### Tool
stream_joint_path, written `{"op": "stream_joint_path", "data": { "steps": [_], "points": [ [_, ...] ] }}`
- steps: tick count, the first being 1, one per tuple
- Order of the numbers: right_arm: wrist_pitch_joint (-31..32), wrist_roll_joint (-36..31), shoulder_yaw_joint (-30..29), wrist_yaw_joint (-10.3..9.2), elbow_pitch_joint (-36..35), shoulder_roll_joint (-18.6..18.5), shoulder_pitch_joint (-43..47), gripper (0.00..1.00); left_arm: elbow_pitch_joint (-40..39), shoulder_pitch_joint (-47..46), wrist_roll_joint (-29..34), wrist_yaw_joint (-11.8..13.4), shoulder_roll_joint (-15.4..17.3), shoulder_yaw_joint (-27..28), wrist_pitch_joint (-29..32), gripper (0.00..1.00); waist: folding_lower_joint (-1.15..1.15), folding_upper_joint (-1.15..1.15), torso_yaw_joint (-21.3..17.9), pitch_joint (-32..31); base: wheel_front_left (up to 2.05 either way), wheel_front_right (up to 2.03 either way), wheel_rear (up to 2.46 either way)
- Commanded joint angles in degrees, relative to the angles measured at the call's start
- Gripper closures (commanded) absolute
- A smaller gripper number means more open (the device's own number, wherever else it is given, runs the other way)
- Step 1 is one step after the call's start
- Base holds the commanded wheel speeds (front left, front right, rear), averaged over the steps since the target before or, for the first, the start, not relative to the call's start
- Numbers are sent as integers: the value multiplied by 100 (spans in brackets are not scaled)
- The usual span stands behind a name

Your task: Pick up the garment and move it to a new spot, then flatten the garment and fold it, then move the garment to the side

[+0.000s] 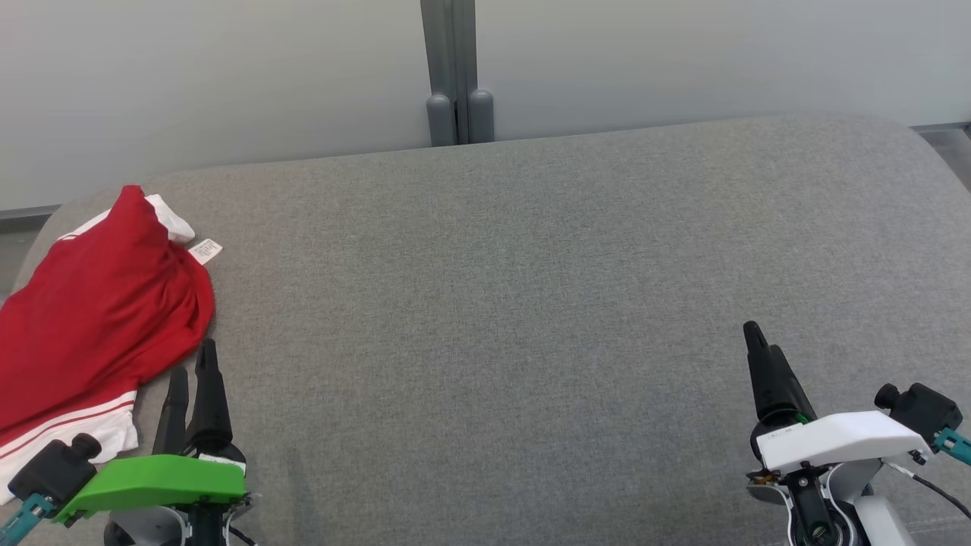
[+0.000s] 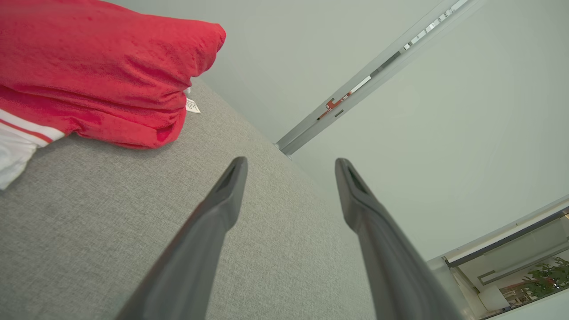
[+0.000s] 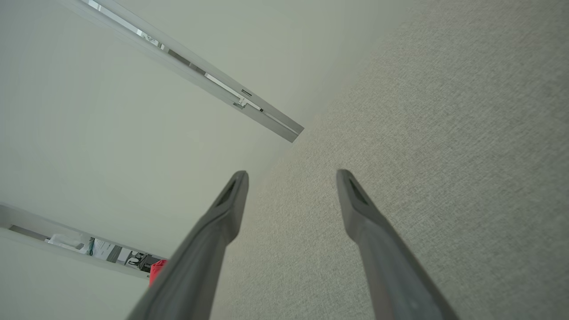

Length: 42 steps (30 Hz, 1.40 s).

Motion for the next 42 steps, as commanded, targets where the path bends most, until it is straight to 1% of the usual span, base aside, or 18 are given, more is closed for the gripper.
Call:
{"op": "stream_joint_path", "data": {
  "steps": [1,10,23,42],
  "points": [
    [-67,-178,28,2,-115,-36,-58,0,-102,-26,212,29,42,-7,-66,0,0,0,3,0,0,0,0],
    [-230,-921,136,2,-153,-41,-31,0,-173,66,1076,23,46,-58,-229,0,0,0,14,-10,0,0,0],
    [-442,-1952,236,2,-226,-47,25,0,-250,158,2094,27,52,-136,-445,0,0,0,38,-30,0,0,0],
    [-706,-3108,236,3,-310,-56,109,0,-297,217,3299,26,70,-215,-704,0,0,0,44,-53,0,0,0]
  ]
}}
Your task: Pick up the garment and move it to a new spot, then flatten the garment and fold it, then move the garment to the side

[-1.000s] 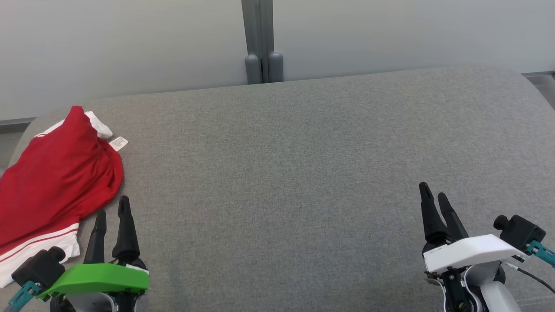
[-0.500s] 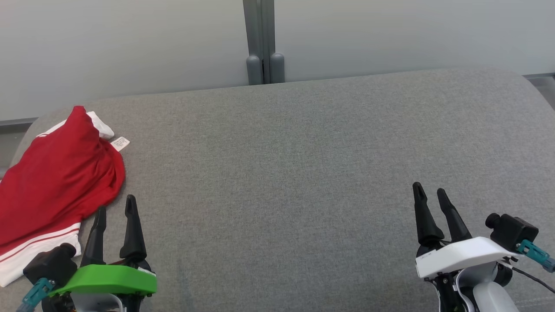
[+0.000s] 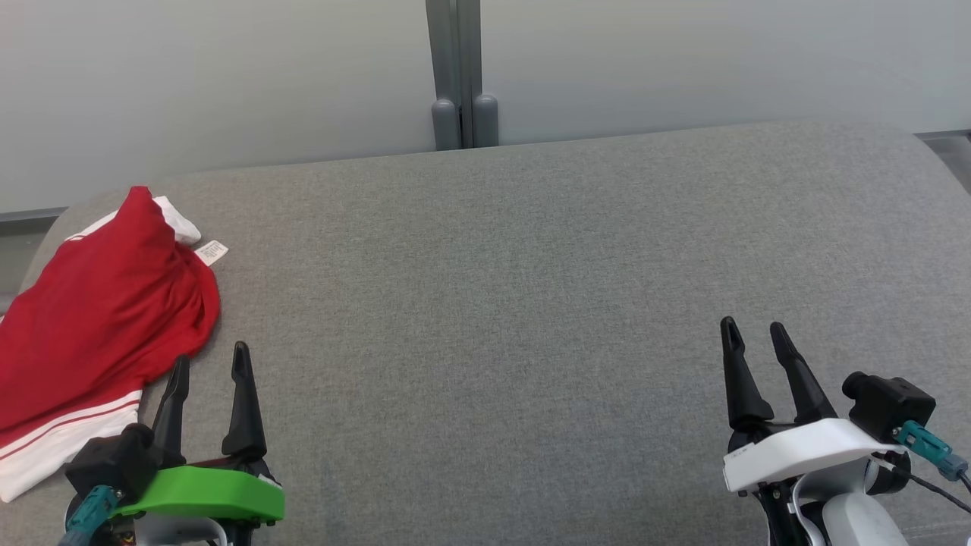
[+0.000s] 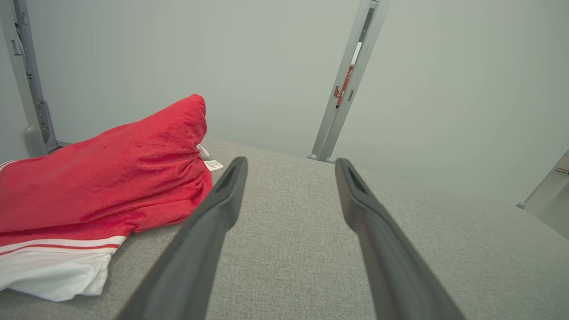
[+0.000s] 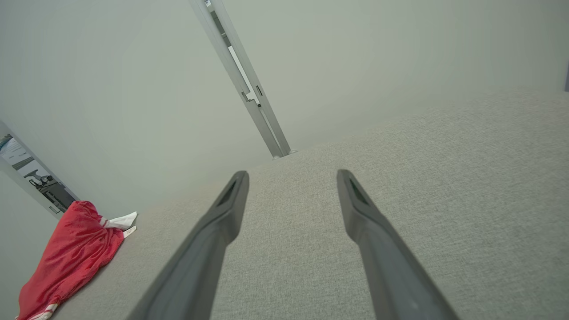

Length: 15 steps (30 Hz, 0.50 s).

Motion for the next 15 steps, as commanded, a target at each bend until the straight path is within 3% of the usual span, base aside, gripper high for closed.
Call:
{"op": "stream_joint_path", "data": {
  "steps": [1,15],
  "points": [
    [-55,-157,-6,2,-73,-33,41,0,-46,23,159,-7,54,-2,-47,0,0,0,4,-2,0,0,0],
    [-228,-852,-87,1,-100,-40,110,0,-29,87,822,3,65,29,-222,0,0,0,21,-22,0,0,0]
  ]
}}
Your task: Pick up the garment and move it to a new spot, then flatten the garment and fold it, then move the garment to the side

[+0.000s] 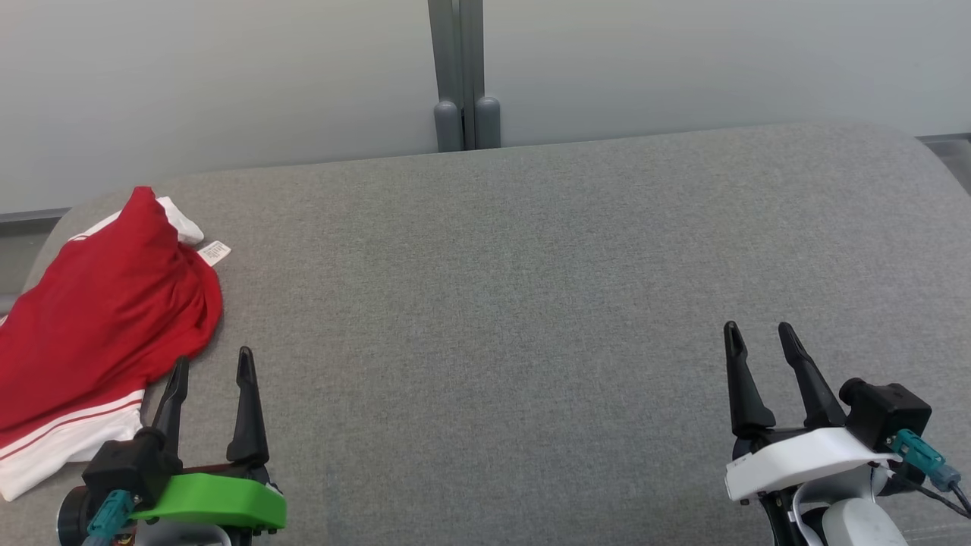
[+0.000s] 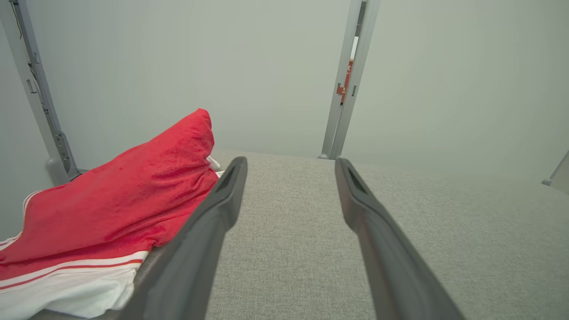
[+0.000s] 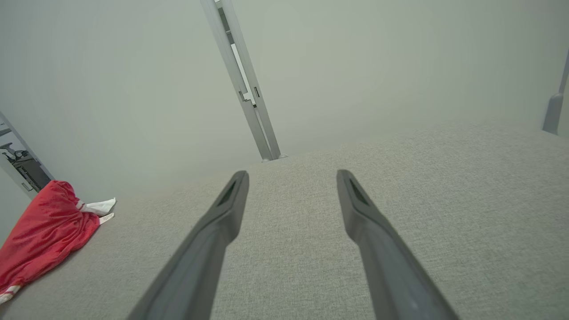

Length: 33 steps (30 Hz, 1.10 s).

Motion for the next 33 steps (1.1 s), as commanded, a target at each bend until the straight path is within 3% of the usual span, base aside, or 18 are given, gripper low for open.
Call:
{"op": "stream_joint_path", "data": {
  "steps": [1,25,33],
  "points": [
    [-62,-150,-9,0,-61,-34,22,0,-18,33,151,1,49,11,-57,0,0,0,2,-2,0,0,0],
    [-306,-1067,13,0,-23,-54,126,0,301,84,862,-46,47,-96,-307,0,0,0,46,-110,0,0,0],
    [-300,-805,-57,0,31,-50,140,0,397,46,581,-72,57,-144,-292,0,0,0,33,-124,0,0,0]
  ]
}}
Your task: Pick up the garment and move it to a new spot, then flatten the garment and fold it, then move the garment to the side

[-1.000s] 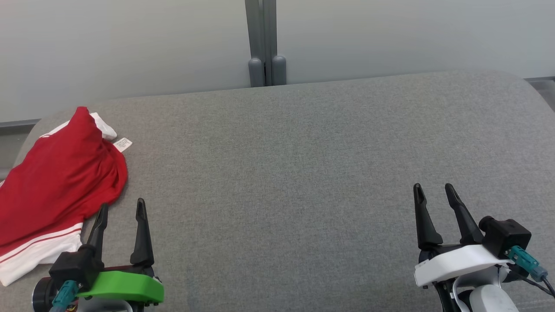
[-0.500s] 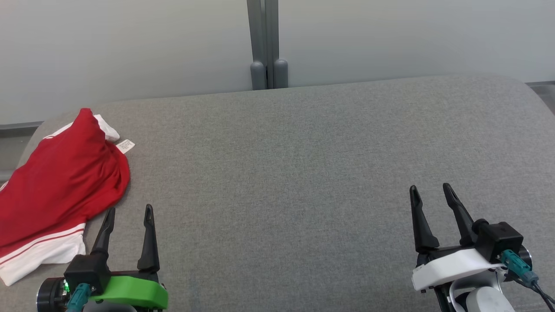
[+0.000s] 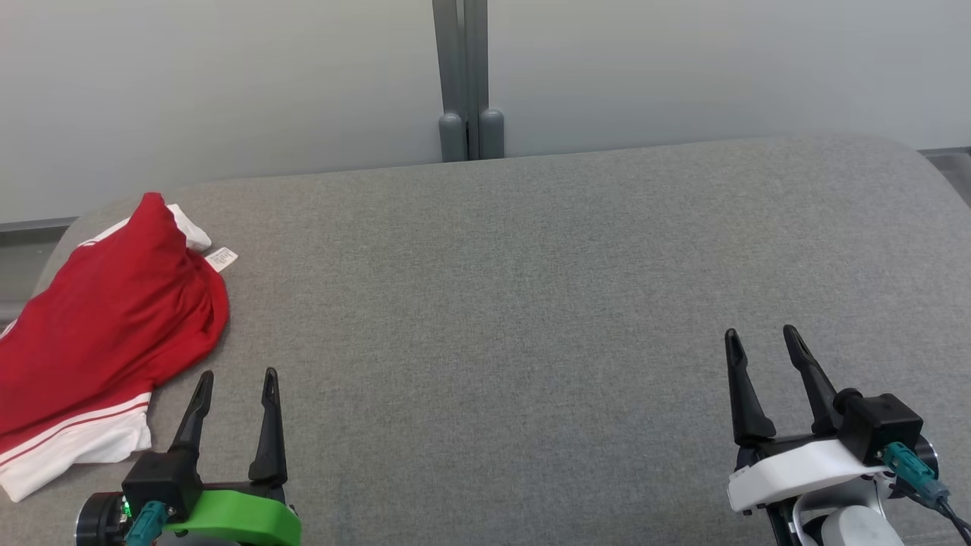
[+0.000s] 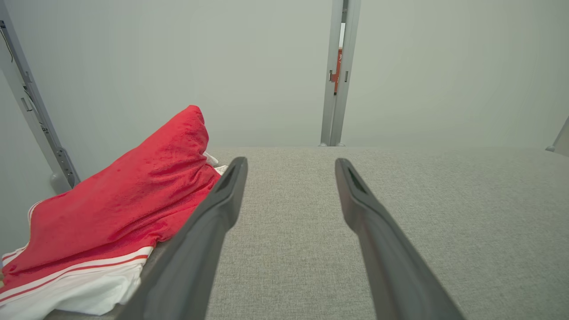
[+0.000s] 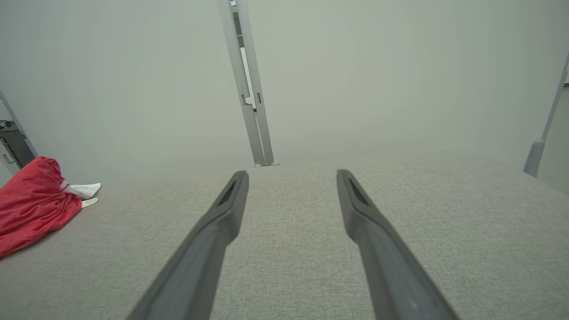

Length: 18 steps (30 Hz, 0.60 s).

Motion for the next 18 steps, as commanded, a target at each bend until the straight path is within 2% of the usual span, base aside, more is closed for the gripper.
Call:
{"op": "stream_joint_path", "data": {
  "steps": [1,18],
  "points": [
    [-20,89,-16,-1,18,-18,38,0,23,-13,-22,-23,51,-12,-6,0,0,0,-4,2,0,0,0],
    [-20,271,-35,-2,65,-13,37,0,105,-61,-143,-32,53,-26,-6,0,0,0,10,8,0,0,0]
  ]
}}
